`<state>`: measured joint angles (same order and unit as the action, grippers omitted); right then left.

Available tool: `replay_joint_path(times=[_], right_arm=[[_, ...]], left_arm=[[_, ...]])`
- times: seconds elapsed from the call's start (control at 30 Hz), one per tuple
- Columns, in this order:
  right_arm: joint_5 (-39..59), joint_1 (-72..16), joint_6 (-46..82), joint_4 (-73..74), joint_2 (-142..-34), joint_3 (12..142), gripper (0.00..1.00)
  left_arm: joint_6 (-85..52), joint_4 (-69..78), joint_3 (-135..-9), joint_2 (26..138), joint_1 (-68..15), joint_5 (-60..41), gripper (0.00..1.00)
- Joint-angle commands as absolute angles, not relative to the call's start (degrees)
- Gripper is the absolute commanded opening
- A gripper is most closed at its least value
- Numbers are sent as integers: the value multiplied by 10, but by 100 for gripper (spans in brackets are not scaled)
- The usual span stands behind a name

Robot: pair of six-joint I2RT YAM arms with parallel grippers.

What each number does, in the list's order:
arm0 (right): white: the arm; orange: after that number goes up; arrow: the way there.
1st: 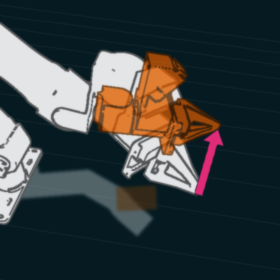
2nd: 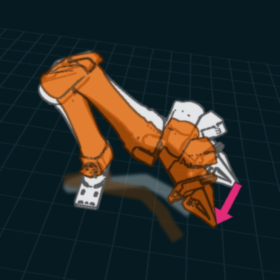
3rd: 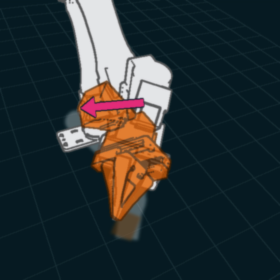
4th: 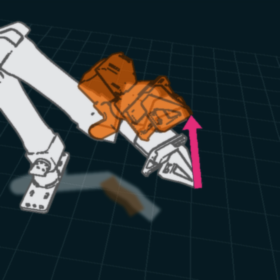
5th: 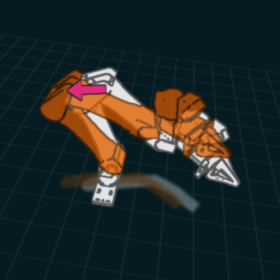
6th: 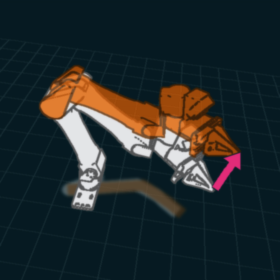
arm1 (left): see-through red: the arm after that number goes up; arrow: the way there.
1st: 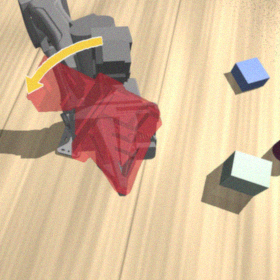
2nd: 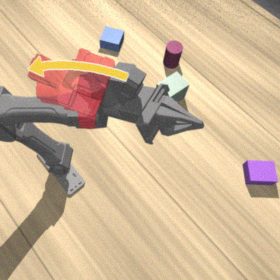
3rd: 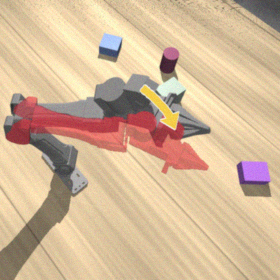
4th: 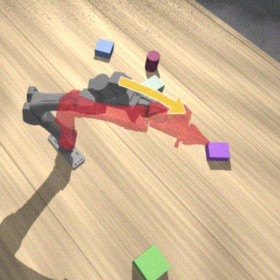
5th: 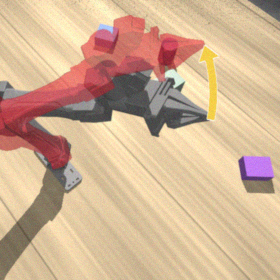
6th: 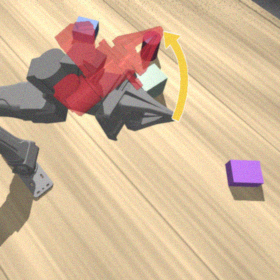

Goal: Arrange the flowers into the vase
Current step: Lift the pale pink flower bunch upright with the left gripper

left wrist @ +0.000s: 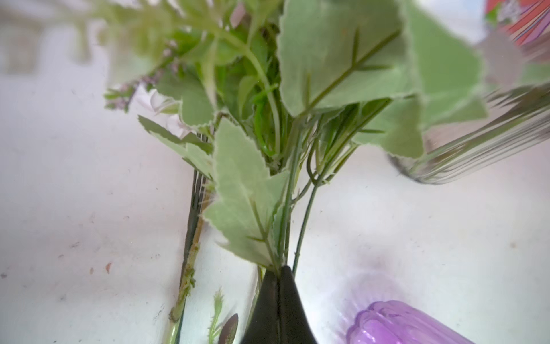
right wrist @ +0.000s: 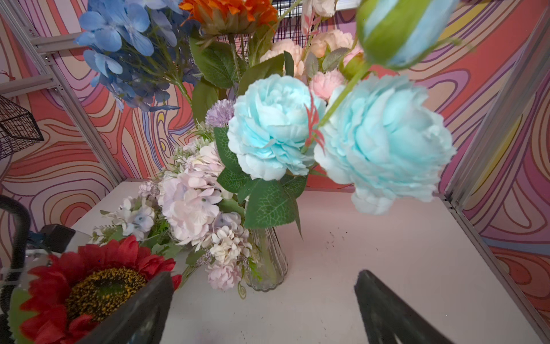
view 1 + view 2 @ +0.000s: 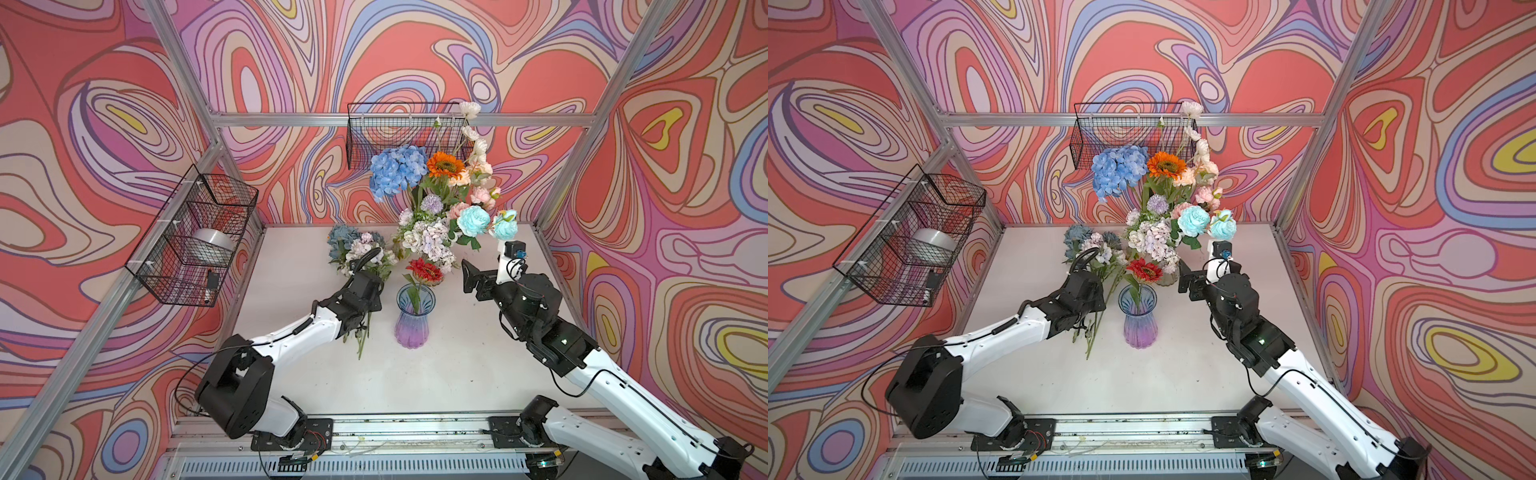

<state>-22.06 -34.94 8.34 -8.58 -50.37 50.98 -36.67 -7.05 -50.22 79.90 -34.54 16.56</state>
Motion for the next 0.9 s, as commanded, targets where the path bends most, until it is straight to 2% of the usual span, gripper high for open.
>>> replay_joint_path(times=[0.0,0.23,0.63,0.67,0.73,0.77,0.8,0.87], right_arm=[[-185,-347,82,-86,-507,532,98],[-152,-347,89,-82,-525,549,98],[-143,-347,95,-81,-535,550,98],[-144,-347,95,-81,-534,550,98],[-146,-347,94,-80,-533,550,99],[-149,-347,94,-81,-532,550,98],[-151,-347,93,-80,-531,549,98],[-155,-347,93,-76,-529,547,98]], left_arm=[[-374,-42,-473,759,-326,171,0],[-323,3,-405,742,-270,150,0],[-311,3,-368,827,-197,176,2],[-312,-7,-373,835,-193,174,10],[-315,-39,-389,850,-186,163,34],[-317,-53,-396,854,-186,160,42],[-318,-66,-400,858,-186,152,48],[-325,-88,-405,863,-187,142,51]])
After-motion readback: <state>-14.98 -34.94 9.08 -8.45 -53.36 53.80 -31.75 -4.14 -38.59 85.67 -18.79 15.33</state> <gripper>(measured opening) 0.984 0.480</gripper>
